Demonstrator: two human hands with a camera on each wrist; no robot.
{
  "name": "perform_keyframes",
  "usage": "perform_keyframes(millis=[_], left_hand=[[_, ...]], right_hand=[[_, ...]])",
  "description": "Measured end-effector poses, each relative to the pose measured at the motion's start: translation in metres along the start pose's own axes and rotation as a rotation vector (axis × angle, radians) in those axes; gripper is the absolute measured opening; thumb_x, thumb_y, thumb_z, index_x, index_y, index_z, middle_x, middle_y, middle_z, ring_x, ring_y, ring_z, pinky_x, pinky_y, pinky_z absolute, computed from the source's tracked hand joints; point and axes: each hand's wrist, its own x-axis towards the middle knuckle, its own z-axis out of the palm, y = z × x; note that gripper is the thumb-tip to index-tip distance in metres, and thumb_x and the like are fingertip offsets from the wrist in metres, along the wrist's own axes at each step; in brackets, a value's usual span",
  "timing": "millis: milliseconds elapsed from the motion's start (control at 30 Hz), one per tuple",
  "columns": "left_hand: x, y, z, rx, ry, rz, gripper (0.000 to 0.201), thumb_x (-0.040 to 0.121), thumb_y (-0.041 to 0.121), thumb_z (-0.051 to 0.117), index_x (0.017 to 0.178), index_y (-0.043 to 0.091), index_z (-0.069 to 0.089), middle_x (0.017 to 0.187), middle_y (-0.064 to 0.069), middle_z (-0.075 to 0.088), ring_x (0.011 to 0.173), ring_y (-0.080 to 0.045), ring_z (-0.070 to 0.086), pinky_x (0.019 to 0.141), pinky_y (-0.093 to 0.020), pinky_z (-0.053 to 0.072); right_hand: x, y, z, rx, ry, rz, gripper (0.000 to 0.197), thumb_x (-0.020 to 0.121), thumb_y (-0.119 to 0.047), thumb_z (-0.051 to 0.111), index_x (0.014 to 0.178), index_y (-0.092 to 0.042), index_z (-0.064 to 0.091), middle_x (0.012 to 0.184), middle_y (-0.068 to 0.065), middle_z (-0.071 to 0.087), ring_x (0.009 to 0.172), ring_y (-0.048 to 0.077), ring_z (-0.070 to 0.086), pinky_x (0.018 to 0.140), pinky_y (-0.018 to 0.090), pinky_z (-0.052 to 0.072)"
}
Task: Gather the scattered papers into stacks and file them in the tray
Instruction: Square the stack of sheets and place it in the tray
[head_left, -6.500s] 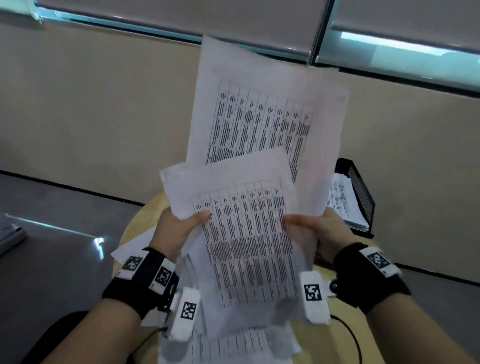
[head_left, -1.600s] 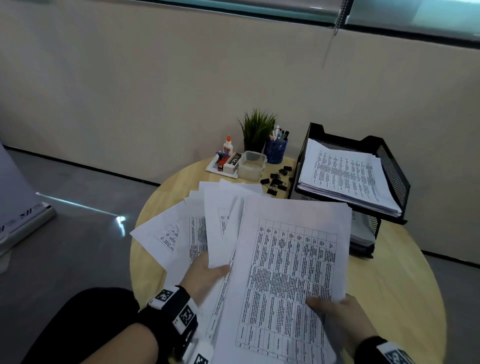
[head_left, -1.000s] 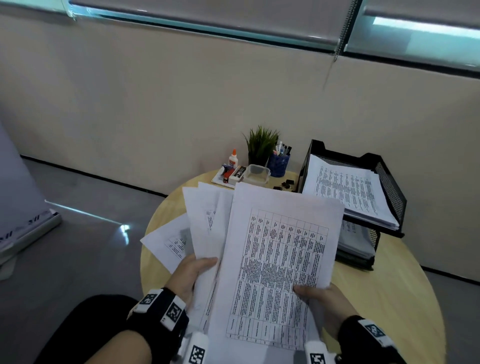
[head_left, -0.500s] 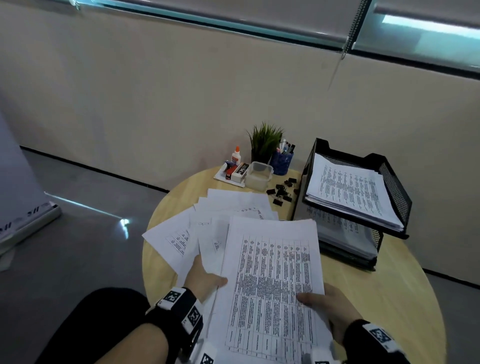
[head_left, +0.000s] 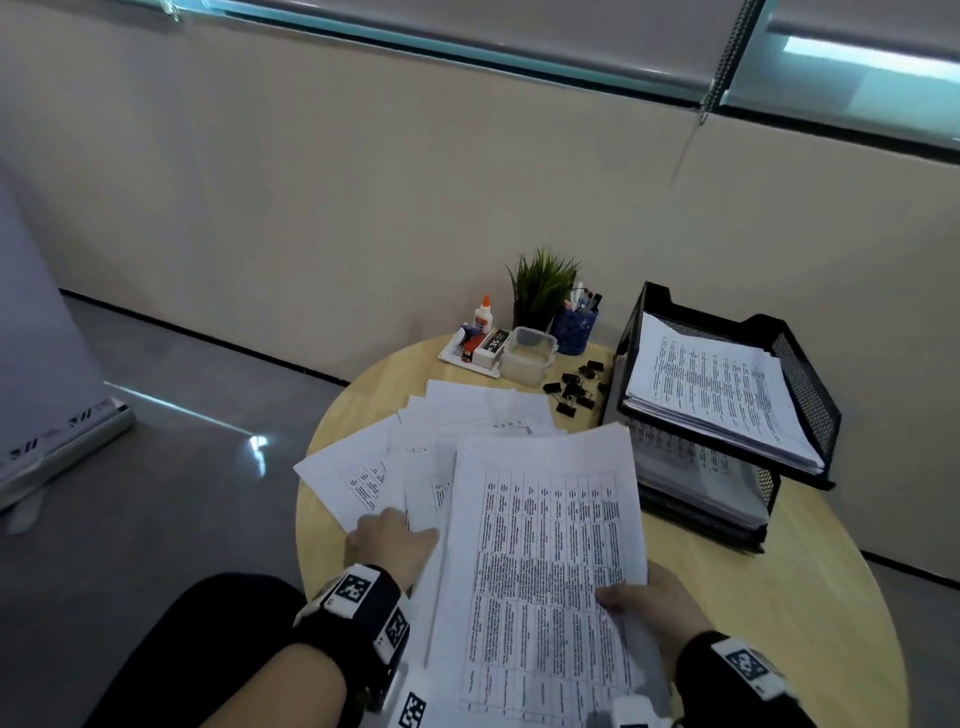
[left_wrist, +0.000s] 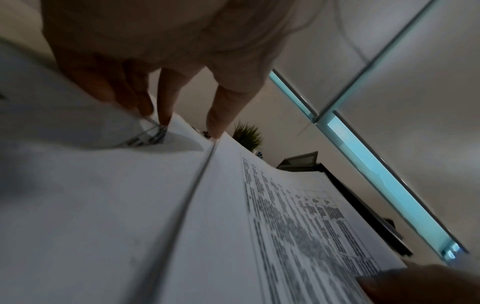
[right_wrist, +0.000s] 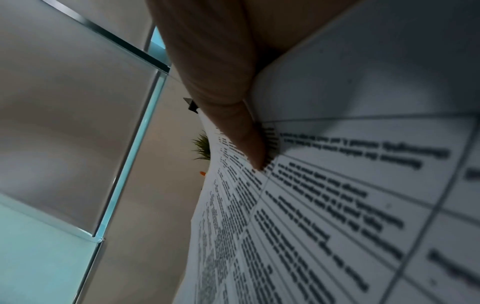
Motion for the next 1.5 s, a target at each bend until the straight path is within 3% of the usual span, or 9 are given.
perform_keyframes(millis=[267,367,533,733,933,1033,1200,1367,1500], left_hand=[[0.023,0.005,-0.007,-0.212,0.006,-0.078,0.06,0.082,0.023,0.064,0.13,-0.004,0.04,0.127,-0.02,0.049,0.113,-0.035,0.052,0.088,-0.036,0.048],[0.028,0.003,-0.004,-0.355,-0.023,-0.092,0.052,0.082,0.016,0.063,0.126,-0.004,0.044,0.123,-0.016,0.054,0.111,-0.032,0.054,0.085,-0.032,0.045],[0.027,0.002,0.002,-0.548,-0.142,0.001,0.011,0.074,0.012,0.069,0.065,0.009,0.064,0.076,-0.01,0.066,0.078,-0.027,0.064,0.066,-0.028,0.046],[0.019,0.005,0.005,-0.753,-0.362,-0.082,0.039,0.07,0.004,0.079,0.106,-0.005,0.066,0.108,-0.017,0.068,0.104,-0.029,0.063,0.098,-0.038,0.046],[0.015,0.005,0.007,-0.577,-0.277,-0.004,0.019,0.08,-0.009,0.062,0.099,-0.006,0.064,0.105,-0.02,0.065,0.1,-0.028,0.061,0.086,-0.031,0.047],[0.009,0.007,0.0,-0.65,-0.231,0.051,0.019,0.08,-0.014,0.059,0.079,0.005,0.062,0.091,-0.016,0.065,0.091,-0.026,0.059,0.081,-0.03,0.046],[0.002,0.006,-0.015,-0.754,-0.21,0.105,0.026,0.081,-0.014,0.058,0.099,0.004,0.061,0.085,-0.006,0.064,0.095,-0.028,0.06,0.09,-0.036,0.048],[-0.001,0.006,-0.03,-0.865,-0.256,0.121,0.025,0.076,-0.01,0.066,0.084,0.013,0.062,0.079,-0.002,0.07,0.086,-0.027,0.062,0.087,-0.039,0.048],[0.0,0.005,-0.035,-0.898,-0.257,0.157,0.024,0.071,-0.004,0.069,0.087,0.013,0.062,0.081,-0.004,0.072,0.081,-0.021,0.063,0.076,-0.033,0.048]], right_hand=[[0.005,-0.026,-0.011,-0.081,0.081,-0.17,0.014,0.08,0.013,0.062,0.089,0.002,0.062,0.077,0.015,0.063,0.064,0.024,0.057,0.048,0.019,0.045],[0.019,-0.018,-0.009,-0.11,0.109,-0.153,0.02,0.081,0.012,0.062,0.097,0.001,0.061,0.082,0.017,0.064,0.065,0.025,0.056,0.052,0.025,0.045],[0.038,-0.007,-0.004,-0.082,0.08,-0.102,0.026,0.08,0.014,0.063,0.102,0.002,0.064,0.095,0.022,0.07,0.082,0.032,0.063,0.077,0.039,0.051],[0.04,-0.002,-0.003,0.015,-0.009,-0.023,0.028,0.078,0.012,0.066,0.104,0.005,0.061,0.097,0.025,0.069,0.086,0.035,0.064,0.078,0.04,0.052],[0.035,0.0,0.009,0.076,-0.094,-0.037,0.046,0.072,0.01,0.071,0.116,0.002,0.059,0.101,0.021,0.071,0.099,0.042,0.064,0.096,0.051,0.048],[0.029,-0.007,0.007,0.125,-0.078,-0.102,0.043,0.077,0.017,0.064,0.118,0.003,0.056,0.101,0.021,0.07,0.091,0.039,0.066,0.078,0.039,0.058],[0.021,-0.019,0.006,0.216,-0.076,-0.214,0.048,0.072,0.007,0.074,0.116,-0.003,0.057,0.114,0.013,0.064,0.081,0.024,0.07,0.055,0.021,0.055],[0.026,-0.026,-0.001,0.012,-0.04,-0.315,0.059,0.041,-0.055,0.09,0.089,-0.024,0.078,0.151,-0.012,0.033,0.132,0.022,0.042,0.105,0.054,0.039],[0.025,-0.034,-0.008,0.112,-0.144,-0.323,0.066,0.036,-0.052,0.091,0.094,-0.024,0.078,0.145,-0.011,0.045,0.13,0.02,0.048,0.106,0.051,0.039]])
